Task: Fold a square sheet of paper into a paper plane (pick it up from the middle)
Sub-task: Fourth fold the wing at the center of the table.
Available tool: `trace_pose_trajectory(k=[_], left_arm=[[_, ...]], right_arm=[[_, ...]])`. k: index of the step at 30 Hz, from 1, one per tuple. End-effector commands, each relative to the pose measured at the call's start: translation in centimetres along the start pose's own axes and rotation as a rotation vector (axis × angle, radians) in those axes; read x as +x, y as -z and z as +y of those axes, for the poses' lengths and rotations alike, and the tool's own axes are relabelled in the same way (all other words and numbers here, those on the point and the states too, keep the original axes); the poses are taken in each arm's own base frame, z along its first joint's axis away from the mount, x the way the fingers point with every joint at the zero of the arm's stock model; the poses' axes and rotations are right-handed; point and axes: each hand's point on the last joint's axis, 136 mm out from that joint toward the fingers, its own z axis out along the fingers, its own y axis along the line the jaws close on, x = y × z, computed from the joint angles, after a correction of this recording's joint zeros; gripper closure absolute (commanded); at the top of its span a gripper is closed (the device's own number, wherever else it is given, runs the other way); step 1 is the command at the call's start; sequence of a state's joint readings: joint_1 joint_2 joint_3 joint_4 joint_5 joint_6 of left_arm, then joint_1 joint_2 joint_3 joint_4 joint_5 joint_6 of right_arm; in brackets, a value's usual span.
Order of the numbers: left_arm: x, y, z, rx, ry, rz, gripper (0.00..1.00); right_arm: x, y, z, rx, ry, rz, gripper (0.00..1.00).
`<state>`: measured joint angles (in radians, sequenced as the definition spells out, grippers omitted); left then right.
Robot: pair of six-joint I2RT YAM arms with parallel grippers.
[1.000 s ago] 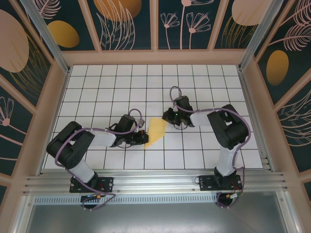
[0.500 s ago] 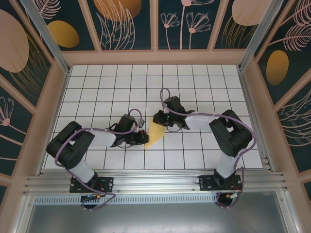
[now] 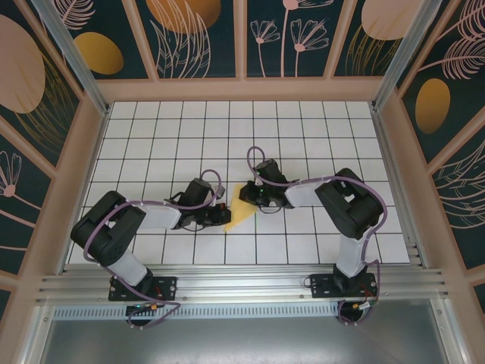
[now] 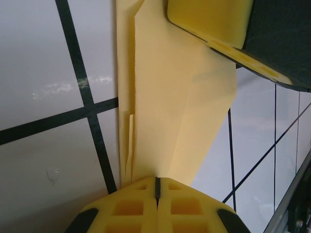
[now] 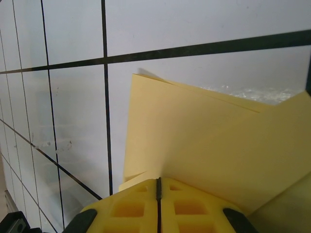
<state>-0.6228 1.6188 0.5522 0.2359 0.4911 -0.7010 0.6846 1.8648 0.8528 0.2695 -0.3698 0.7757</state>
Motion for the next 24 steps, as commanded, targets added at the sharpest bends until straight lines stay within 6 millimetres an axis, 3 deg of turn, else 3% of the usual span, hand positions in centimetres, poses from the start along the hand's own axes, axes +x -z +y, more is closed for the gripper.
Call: trace_pose_trajectory(k=[1,8,14,18,24], left_arm=[[2.2,0.8,3.8,-0.179,0.054,0.062,1.0],[-1.8,2.8,-1.4,-0.067,0.016,-0.041,0.92],[-4.3,2.5,-7.4,0.194,0.047,-0.045,0.9],[-4.9,1.7,-8.0,0.213,0.065,-0.021,0.89],[-4.2,0.0,-6.3,0.183,0.102,0.022,0.89]], right_arm=[[2.3,-0.9,-4.6,0.139,-0.045,0.042,0.91],[2.4,-0.9,-4.4,0.13,-0.043,0.044,0.91],[2.5,-0.9,-4.7,0.138,-0.049,0.044,0.91],[2.7,-0.9,-4.9,0.136,-0.055,0.043,0.91],[2.9,-1.0,-5.0,0.133,-0.061,0.045,0.91]])
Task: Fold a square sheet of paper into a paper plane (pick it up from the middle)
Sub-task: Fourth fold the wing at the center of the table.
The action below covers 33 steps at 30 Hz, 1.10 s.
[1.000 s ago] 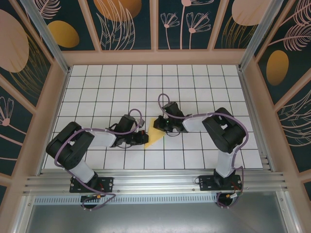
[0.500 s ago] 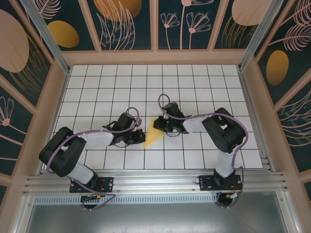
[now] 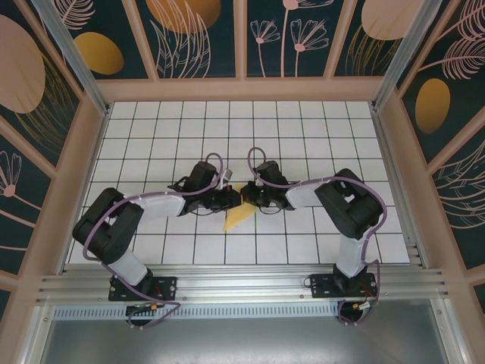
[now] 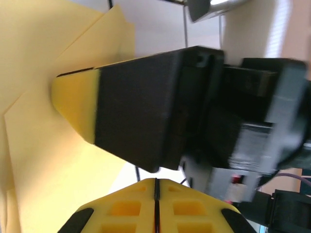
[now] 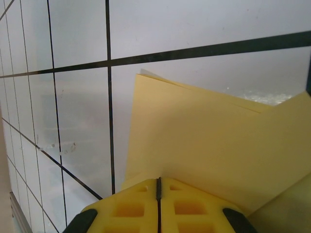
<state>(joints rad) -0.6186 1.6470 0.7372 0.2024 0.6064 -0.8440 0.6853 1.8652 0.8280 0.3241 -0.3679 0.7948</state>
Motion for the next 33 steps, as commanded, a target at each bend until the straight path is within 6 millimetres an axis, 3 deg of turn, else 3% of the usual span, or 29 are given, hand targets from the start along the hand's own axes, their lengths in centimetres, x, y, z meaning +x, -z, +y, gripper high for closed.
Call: trace_pose_trajectory(k=[1,6,14,22,33], left_arm=[[0.0,-0.7,0.3,0.015,0.029,0.019,0.89],[0.1,-1.1,1.3,-0.012,0.041,0.019,0.89],[2.2,-2.5,4.5,-0.064,0.083,0.095,0.88],[3.7,-1.2,8.0,-0.226,0.065,0.098,0.87],[6.2,0.6,8.1,-0.217,0.04,0.139,0.86]], right_arm=[[3.0,-0.9,-5.1,0.155,-0.053,0.063,0.91],[3.1,-0.9,-5.3,0.159,-0.054,0.066,0.91],[3.2,-1.1,-5.4,0.167,-0.054,0.069,0.91],[3.3,-1.1,-5.6,0.176,-0.051,0.074,0.91],[3.3,-1.2,-5.9,0.198,-0.048,0.076,0.9]])
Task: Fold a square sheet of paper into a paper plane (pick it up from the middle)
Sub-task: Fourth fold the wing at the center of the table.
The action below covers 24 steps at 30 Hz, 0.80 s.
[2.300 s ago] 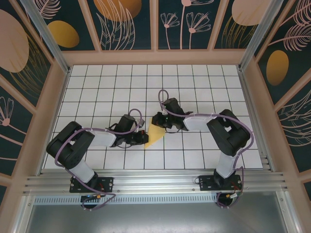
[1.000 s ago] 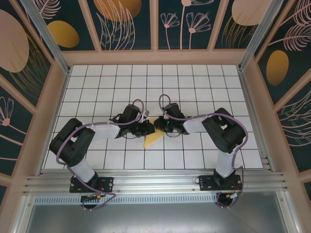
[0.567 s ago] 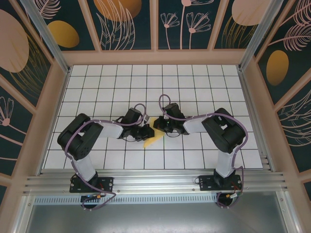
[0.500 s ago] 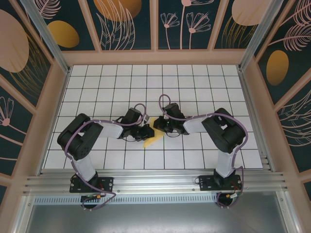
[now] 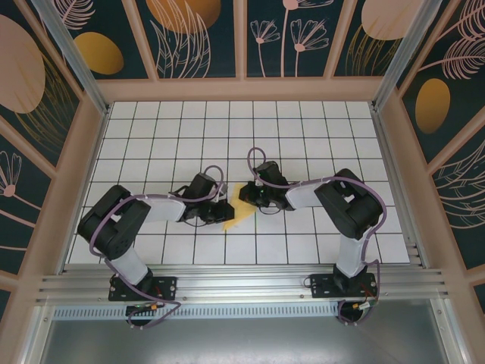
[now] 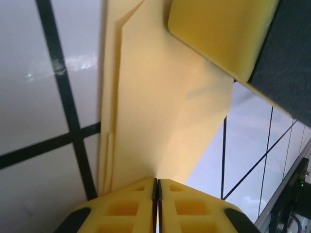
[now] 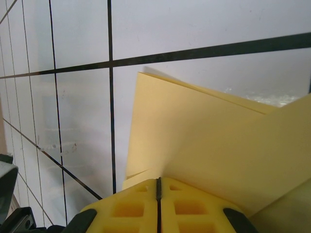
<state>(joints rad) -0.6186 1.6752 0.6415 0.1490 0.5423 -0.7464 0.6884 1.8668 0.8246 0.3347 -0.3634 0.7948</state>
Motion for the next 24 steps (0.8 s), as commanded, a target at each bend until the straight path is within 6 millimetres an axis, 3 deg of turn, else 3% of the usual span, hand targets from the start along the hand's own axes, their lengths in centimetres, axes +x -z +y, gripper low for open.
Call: trace_pose_trajectory(k=[1,5,9,16,20,24], left_arm=[[3.3,0.6,2.5,-0.061,0.037,0.086,0.86],[4.3,1.3,3.5,-0.108,0.028,0.098,0.85],[3.4,2.1,3.1,-0.127,0.023,0.047,0.84],[0.2,4.3,-2.3,0.004,-0.036,-0.061,0.81],[1.0,4.2,-4.1,0.097,-0.036,-0.001,0.82],[2.3,3.0,-3.4,0.109,-0.013,0.068,0.83]], right_arm=[[3.3,-1.2,-5.8,0.199,-0.05,0.081,0.9],[3.4,-1.3,-5.8,0.201,-0.048,0.084,0.9],[3.4,-1.4,-5.7,0.202,-0.044,0.087,0.9],[3.5,-1.3,-6.2,0.226,-0.048,0.084,0.9],[3.6,-1.3,-6.4,0.235,-0.05,0.086,0.9],[3.5,-1.2,-6.3,0.236,-0.049,0.083,0.9]])
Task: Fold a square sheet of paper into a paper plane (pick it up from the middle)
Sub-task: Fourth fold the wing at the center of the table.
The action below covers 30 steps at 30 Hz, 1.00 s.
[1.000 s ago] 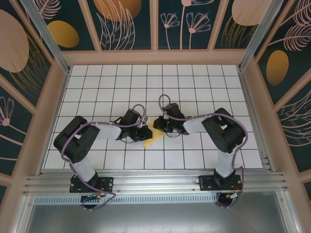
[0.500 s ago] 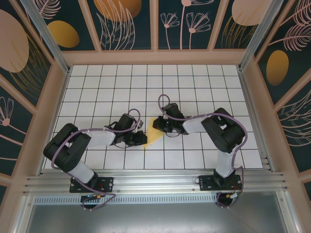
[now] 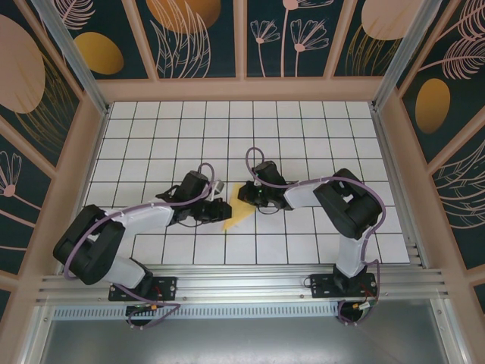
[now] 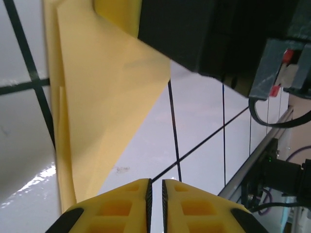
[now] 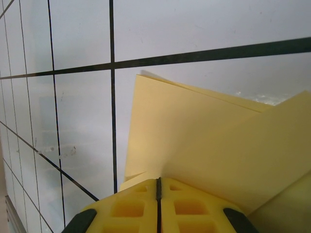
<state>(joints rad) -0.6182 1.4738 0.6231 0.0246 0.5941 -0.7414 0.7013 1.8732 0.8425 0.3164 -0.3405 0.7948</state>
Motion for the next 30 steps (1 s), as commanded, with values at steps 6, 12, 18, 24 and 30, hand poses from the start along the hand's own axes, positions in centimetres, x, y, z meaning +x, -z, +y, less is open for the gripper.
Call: trace_pose_trajectory(k=[6,12,18,24,30], left_arm=[[1.8,-2.0,2.6,-0.041,0.056,0.077,0.84],[3.4,-2.3,6.6,-0.181,0.083,0.097,0.87],[4.9,-1.9,8.3,-0.236,0.092,0.116,0.87],[5.3,-1.1,8.0,-0.228,0.09,0.105,0.88],[3.3,0.3,5.8,-0.189,0.049,-0.001,0.87]], right_arm=[[3.8,-0.9,-6.7,0.231,-0.053,0.09,0.9],[3.9,-1.0,-6.9,0.237,-0.055,0.095,0.9],[4.0,-1.0,-7.0,0.241,-0.053,0.097,0.9],[4.0,-1.0,-7.0,0.245,-0.051,0.097,0.9],[3.9,-1.2,-6.5,0.234,-0.042,0.099,0.9]])
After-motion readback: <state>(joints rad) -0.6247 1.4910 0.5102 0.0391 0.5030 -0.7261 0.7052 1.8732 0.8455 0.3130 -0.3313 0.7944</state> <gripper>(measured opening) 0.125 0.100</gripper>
